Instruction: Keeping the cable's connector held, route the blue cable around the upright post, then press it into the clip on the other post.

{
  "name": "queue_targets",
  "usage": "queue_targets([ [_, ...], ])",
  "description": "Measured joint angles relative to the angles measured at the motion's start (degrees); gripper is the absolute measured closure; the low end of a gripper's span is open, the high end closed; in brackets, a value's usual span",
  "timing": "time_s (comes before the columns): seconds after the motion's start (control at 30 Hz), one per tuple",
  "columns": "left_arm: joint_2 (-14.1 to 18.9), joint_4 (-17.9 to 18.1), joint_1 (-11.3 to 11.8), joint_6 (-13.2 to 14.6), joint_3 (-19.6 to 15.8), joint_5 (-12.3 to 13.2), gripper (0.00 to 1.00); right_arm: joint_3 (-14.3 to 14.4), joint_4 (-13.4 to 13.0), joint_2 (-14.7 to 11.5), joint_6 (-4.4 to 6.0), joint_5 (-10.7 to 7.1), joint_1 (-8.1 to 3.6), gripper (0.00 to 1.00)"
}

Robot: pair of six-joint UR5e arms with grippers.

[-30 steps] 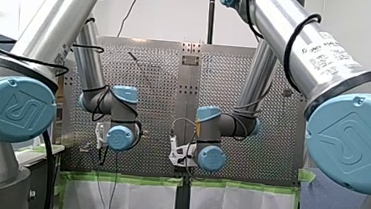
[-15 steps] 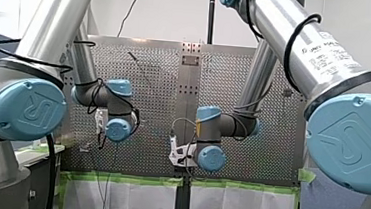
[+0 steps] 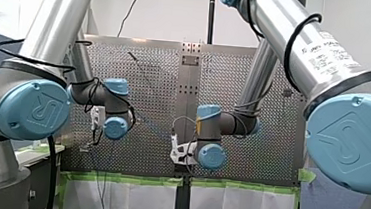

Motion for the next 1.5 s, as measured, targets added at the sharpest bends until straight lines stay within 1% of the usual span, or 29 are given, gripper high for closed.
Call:
queue_targets([
  [0.03,0.4,0.4,0.0,0.1,0.0,-0.4,1.0,-0.4,0.4,-0.4,0.13,0.4,-0.28,1.0],
  [0.1,1.6,1.2,0.1,0.0,0.0,-1.3,1.0,-1.5,1.5,-1.5,0.84,1.29,-0.79,1.0],
  [0.17,2.8,1.6,0.3,-0.3,0.0,-2.1,1.0,-2.6,2.6,-2.6,1.58,1.39,-1.21,1.0],
  [0.27,4.5,1.7,0.6,-0.4,0.0,-2.9,1.0,-4.2,4.3,-4.3,2.66,0.38,-1.58,1.0],
  [0.43,7.4,1.0,1.4,-0.6,0.9,-3.2,1.0,-6.8,6.8,-6.8,3.51,-1.98,-1.7,1.0],
  [0.57,9.8,-1.0,1.8,-1.9,2.5,-2.7,1.0,-8.8,9.1,-9.1,3.64,-4.21,-1.73,1.0],
  [0.63,10.8,-1.9,1.9,-2.8,3.4,-2.2,1.0,-9.2,10.1,-10.1,3.73,-5.21,-1.77,1.0],
  [0.7,12.0,-3.1,2.0,-4.0,4.6,-1.9,1.0,-9.5,11.3,-11.3,4.02,-6.02,-1.82,1.0],
  [0.77,13.2,-4.4,2.2,-5.2,5.8,-1.8,1.0,-9.6,12.2,-12.5,4.49,-6.43,-1.89,1.0],
  [0.87,15.1,-6.2,2.5,-7.0,7.4,-1.8,1.0,-9.8,13.0,-14.4,4.92,-6.73,-2.06,1.0],
  [1.0,17.6,-8.7,2.7,-9.5,9.0,-2.0,1.0,-10.5,14.0,-16.7,5.27,-7.05,-2.29,1.0],
  [1.1,19.3,-10.4,2.8,-11.1,9.9,-2.7,1.0,-11.6,14.6,-18.4,5.55,-7.42,-2.42,1.0],
  [1.2,21.0,-12.1,2.8,-12.0,10.2,-3.1,1.0,-12.7,15.1,-20.1,5.75,-7.93,-2.55,1.0],
  [1.37,23.8,-15.0,2.8,-12.3,11.5,-3.7,1.0,-13.5,15.5,-23.1,5.98,-8.43,-2.69,1.0],
  [1.43,24.6,-16.0,2.8,-12.4,12.4,-3.9,1.0,-14.1,15.8,-24.1,6.43,-8.97,-2.91,1.0],
  [1.5,25.1,-17.3,2.8,-12.4,13.5,-4.2,1.0,-15.1,16.1,-25.4,7.33,-9.93,-3.2,1.0],
])
